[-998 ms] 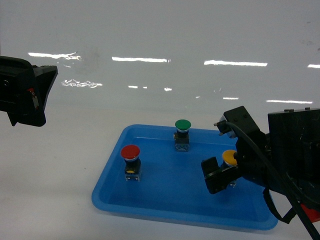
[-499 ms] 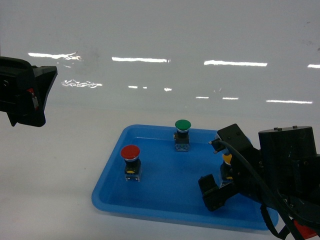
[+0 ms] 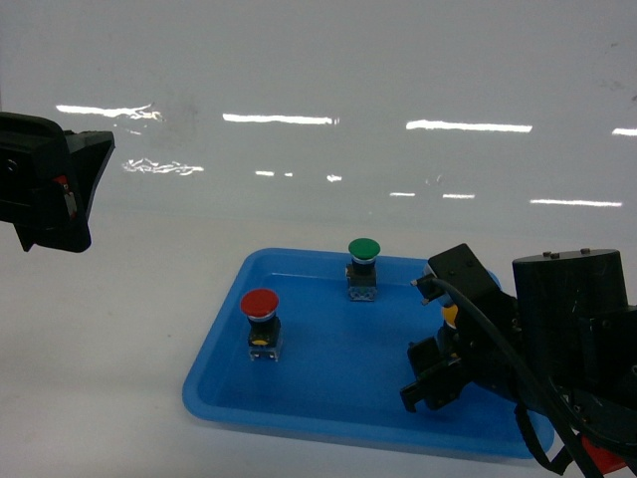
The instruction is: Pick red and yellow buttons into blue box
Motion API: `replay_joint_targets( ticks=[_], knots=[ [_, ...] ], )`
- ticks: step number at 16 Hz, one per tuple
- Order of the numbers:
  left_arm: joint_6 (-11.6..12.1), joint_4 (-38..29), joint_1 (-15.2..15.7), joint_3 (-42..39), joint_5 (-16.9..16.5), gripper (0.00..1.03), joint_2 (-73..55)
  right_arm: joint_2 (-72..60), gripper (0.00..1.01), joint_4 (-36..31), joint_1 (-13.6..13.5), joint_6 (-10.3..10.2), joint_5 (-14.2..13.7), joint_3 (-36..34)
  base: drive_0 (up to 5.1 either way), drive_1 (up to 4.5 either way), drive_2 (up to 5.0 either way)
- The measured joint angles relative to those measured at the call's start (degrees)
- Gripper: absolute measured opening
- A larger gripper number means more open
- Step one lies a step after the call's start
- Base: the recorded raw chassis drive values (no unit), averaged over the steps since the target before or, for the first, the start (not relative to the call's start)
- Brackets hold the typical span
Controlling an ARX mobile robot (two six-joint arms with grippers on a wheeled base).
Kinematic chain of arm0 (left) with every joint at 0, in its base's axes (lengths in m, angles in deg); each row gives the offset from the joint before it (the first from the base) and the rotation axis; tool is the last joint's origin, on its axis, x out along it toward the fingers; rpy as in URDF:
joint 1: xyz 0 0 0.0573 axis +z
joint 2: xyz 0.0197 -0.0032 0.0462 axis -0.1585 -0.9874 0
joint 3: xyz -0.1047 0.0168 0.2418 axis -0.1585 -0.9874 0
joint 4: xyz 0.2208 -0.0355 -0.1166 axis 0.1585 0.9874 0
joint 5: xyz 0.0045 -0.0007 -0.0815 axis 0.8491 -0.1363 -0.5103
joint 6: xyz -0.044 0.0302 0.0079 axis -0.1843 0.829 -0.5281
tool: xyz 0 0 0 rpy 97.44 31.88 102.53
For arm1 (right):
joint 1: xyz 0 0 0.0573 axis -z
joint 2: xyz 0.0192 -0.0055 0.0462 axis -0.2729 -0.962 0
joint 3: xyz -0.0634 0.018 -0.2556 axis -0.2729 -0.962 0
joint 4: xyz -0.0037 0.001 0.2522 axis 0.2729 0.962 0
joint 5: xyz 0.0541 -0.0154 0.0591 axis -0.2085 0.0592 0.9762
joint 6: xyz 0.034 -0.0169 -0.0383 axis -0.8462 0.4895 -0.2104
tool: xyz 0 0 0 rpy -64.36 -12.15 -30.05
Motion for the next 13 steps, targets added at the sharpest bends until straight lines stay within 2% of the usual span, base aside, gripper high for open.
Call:
replay_joint_targets(
  ticks=[2,3,5,9,13],
  knots=[
    [0.0,0.0,0.0,0.0,0.0,0.98,0.0,0.0,0.33,-0.1,0.0,0.0,0.0,0.0,0.0,0.00,0.0],
    [0.0,0.0,0.0,0.0,0.0,0.98,0.0,0.0,0.30,-0.1,0.0,0.0,0.0,0.0,0.0,0.00,0.0],
    [0.0,0.0,0.0,0.0,0.0,0.98,0.0,0.4,0.30,-2.4,0.2,-0.1,-0.3,-1.2,0.0,0.00,0.0],
    [0.0,0.0,0.0,0.0,0.0,0.98,0.0,13.6,0.29,-5.9,4.0,-3.9,-0.2,-11.8,0.0,0.00,0.0],
    [0.0,0.0,0.0,0.0,0.0,0.98,0.0,32.2,0.29,-3.5,7.2,-7.5,3.0,-20.5,0.0,0.00,0.0]
  ],
)
